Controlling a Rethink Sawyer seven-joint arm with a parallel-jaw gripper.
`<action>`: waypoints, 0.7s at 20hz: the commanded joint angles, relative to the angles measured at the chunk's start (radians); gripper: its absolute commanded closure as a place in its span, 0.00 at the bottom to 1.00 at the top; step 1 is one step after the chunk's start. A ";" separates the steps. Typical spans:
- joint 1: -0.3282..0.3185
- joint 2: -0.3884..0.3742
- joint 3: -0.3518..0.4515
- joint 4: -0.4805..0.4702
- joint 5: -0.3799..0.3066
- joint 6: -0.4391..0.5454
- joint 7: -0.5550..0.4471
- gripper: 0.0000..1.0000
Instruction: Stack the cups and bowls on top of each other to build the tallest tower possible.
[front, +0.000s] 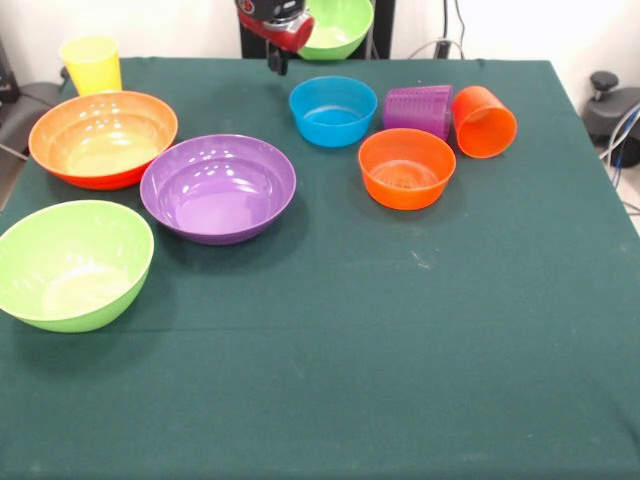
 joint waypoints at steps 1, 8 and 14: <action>0.052 0.078 0.008 -0.205 0.041 -0.070 0.222 1.00; 0.088 0.082 -0.071 -0.227 0.076 -0.099 0.232 1.00; 0.095 0.075 -0.125 -0.221 0.110 -0.112 0.205 1.00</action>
